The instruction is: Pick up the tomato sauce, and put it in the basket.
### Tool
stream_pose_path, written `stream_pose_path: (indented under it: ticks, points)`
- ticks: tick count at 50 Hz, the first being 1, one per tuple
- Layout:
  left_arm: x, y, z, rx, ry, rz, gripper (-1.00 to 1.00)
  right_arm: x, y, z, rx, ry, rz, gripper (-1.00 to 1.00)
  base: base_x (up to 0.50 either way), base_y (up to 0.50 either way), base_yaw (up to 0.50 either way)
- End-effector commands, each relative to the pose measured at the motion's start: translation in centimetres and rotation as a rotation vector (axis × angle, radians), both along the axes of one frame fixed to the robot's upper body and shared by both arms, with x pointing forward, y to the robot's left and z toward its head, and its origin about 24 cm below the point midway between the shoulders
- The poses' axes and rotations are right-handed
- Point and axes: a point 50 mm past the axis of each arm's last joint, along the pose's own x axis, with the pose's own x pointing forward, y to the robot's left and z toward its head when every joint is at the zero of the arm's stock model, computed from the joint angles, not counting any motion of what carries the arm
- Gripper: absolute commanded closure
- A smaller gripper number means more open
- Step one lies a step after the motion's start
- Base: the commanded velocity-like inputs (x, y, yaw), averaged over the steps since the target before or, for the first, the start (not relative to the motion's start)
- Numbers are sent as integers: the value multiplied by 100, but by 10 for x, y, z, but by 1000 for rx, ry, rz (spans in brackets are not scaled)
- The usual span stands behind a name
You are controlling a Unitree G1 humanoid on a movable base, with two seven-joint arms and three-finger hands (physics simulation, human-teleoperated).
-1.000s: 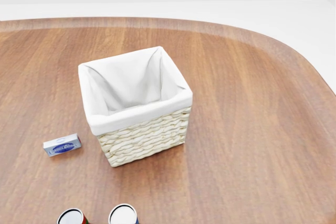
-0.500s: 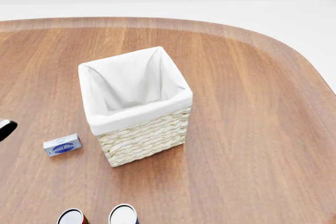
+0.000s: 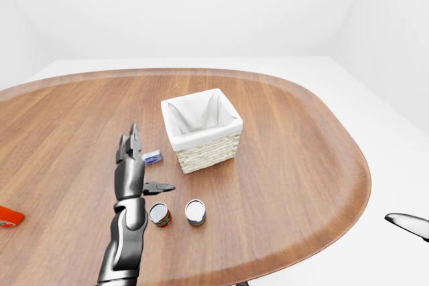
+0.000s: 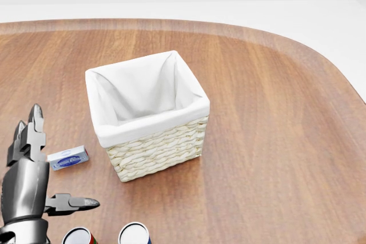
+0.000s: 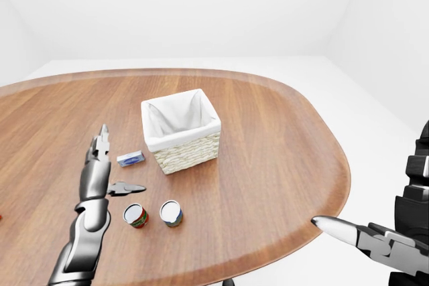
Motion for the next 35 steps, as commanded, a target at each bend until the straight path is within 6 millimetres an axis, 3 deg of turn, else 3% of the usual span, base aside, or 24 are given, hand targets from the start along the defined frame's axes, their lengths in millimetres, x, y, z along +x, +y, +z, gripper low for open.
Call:
stream_pose_path:
  ticks: [1, 12, 35]
  points:
    - [-7, -13, -38, 213, 199, -103, -100, 0, 0, 0, 1, 1, 0, -100, 0, 0, 0]
    - [-19, -23, -59, 204, 346, -196, -100, 0, -1, 1, 2, 1, -1, -100, 0, 0, 0]
    - [-28, -23, -81, 266, 453, -216, -100, 0, -1, 0, 3, 2, -5, -100, 0, 0, 0]
